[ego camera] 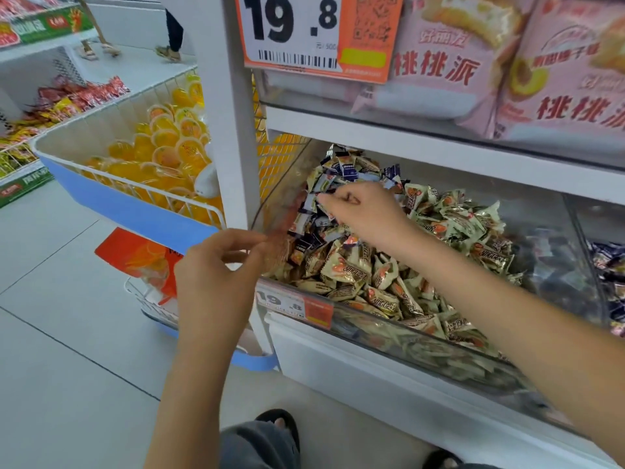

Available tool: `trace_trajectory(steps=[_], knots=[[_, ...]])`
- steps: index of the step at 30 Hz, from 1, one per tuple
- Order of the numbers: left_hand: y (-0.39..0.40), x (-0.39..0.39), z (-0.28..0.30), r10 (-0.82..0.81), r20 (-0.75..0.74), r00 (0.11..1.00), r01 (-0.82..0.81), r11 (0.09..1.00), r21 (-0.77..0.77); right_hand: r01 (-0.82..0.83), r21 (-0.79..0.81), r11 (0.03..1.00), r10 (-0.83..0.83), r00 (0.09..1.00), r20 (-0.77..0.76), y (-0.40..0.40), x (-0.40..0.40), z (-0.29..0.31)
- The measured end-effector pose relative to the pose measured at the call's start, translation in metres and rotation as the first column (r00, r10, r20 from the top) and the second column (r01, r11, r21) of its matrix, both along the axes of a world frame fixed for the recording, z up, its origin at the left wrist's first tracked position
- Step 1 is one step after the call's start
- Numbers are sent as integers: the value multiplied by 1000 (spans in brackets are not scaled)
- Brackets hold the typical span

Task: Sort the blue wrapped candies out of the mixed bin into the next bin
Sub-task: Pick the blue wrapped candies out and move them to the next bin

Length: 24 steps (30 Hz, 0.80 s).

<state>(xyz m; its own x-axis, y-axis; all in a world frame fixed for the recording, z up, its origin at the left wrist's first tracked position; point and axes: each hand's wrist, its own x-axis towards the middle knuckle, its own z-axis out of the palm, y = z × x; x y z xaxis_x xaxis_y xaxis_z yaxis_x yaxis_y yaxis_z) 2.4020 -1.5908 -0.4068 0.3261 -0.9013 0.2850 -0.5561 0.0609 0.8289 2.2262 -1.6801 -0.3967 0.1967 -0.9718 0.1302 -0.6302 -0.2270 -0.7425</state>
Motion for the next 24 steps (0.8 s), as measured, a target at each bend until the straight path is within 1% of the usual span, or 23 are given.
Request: trace_trajectory(steps=[1,2,3,5,7,9,11,12,13,14,15,17,18,19,21,24], knots=[[0,1,-1,-3,17,1000,3,1000,10,-109,-30,994,106,990,-92,-6,4,-3],[-1,1,-2,-21,35,999,21,1000,22,-209,-46,977,196,961,-196,-11,9,-8],[-1,0,-3,-50,52,997,49,998,36,-292,-47,955,266,917,-298,-16,13,-13],[-1,-1,-7,-114,76,991,109,991,73,-398,-13,917,347,816,-463,-24,18,-21],[-2,-1,-9,-164,90,982,154,982,110,-436,77,896,395,709,-584,-28,22,-26],[-2,2,-11,-190,106,976,177,976,126,-420,171,891,415,603,-681,-30,24,-26],[-2,4,-12,-205,110,973,191,973,126,-392,214,895,410,530,-742,-31,27,-27],[-2,4,-12,-212,108,971,198,972,126,-391,207,897,399,511,-762,-29,28,-27],[-2,5,-12,-216,108,970,202,971,128,-402,181,898,385,515,-766,-28,29,-29],[-1,5,-12,-220,110,969,205,970,129,-417,137,899,372,557,-743,-25,29,-30],[-1,6,-12,-224,113,968,210,969,129,-416,94,904,361,628,-689,-23,28,-33],[-1,6,-14,-228,117,967,214,969,124,-365,41,930,335,799,-500,-19,21,-34],[-2,6,-14,-228,116,967,214,969,122,-323,30,946,308,867,-392,-17,16,-33],[-2,6,-14,-228,118,966,214,970,119,-274,19,962,267,916,-300,-14,11,-30],[-2,2,-12,-228,135,964,216,972,96,-174,-10,985,169,968,-188,-7,0,-21],[-1,-7,-8,-249,165,954,247,968,35,-58,9,998,58,995,-81,5,-15,-7]])
